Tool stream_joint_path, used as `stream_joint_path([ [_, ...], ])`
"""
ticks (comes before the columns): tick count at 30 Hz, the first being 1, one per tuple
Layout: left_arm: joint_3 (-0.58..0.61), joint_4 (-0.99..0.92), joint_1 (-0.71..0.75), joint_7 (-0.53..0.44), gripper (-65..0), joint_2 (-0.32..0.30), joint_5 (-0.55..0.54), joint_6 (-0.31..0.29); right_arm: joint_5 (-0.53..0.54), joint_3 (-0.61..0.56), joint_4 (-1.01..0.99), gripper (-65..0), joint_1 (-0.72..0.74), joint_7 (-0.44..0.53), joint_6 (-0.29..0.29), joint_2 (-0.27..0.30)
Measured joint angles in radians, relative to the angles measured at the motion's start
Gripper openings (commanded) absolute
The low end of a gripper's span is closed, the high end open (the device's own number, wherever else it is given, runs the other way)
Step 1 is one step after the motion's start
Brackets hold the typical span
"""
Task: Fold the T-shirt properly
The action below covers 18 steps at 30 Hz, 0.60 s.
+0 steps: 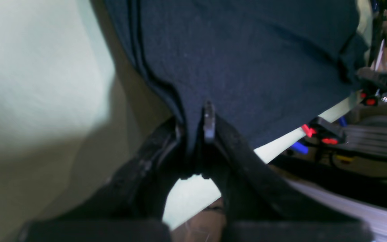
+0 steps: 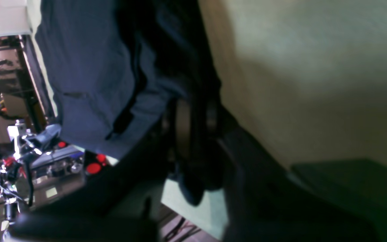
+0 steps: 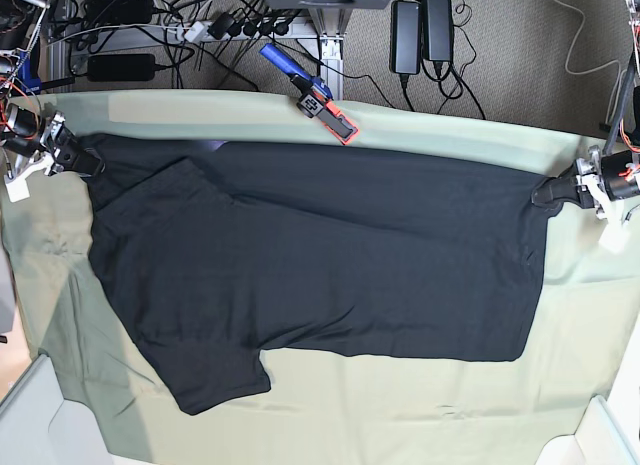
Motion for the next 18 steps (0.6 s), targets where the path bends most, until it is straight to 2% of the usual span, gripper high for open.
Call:
stream_joint_path([
  [15,0.000,0.007,0.049,-0.004,-65.0,0.001,0.002,0.000,0.028,0.000,0.004,-65.0,-0.043,-0.001,0.007,0.015],
  [16,0.000,0.007,0.049,-0.010,-59.8,0.001,0.002,0.000,0.028,0.000,0.004,-65.0,-0.043,-0.001,0.007,0.015],
  [18,0.000,0.007,0.049,-0.012,-45.2,0.000,0.007,0.000,0.020,0.000,0.004,-65.0,-0.043,0.000,0.007,0.015],
])
